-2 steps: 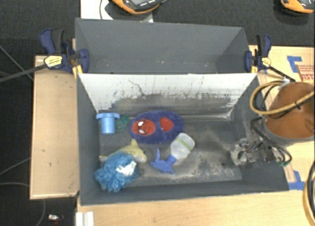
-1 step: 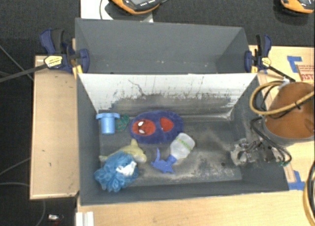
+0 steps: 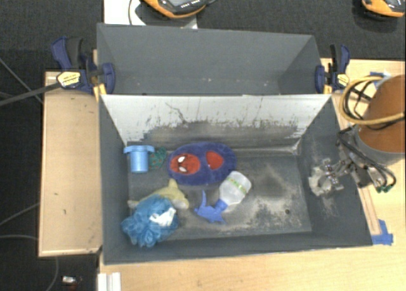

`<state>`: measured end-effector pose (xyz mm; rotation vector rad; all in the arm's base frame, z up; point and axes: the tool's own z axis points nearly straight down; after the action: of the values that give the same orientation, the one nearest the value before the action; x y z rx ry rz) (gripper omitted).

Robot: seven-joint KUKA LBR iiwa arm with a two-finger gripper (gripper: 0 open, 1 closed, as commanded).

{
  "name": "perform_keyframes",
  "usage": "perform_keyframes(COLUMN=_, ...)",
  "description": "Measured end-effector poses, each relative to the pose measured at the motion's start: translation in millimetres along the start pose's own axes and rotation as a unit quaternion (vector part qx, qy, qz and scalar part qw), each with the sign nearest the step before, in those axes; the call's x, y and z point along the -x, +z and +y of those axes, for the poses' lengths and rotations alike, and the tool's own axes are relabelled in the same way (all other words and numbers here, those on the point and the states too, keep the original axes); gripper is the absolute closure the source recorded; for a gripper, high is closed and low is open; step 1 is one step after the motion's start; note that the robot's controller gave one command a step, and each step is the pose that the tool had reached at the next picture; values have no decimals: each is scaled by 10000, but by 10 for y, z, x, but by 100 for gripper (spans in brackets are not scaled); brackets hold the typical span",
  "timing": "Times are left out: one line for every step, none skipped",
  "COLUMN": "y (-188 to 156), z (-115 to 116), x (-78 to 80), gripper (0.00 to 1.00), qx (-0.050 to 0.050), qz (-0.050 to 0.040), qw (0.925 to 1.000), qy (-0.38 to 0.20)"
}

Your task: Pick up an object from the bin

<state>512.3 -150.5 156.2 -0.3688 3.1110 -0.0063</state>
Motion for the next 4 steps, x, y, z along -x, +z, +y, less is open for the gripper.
perform_keyframes(y=-346, z=331, x=-290, gripper=100, qx=28, qz=42, qw=10000, qy=-19)
perform_keyframes(y=598, z=226, x=-288, gripper=100, qx=-36, qz=-45, qw=9897, qy=-1430)
perform_keyframes(y=-158, z=227, x=-267, gripper=100, qx=-12, qz=-25, qw=9979, qy=-642)
perform_keyframes(y=-416, z=188, x=-200, gripper=100, qx=-28, qz=-45, qw=9975, qy=-700)
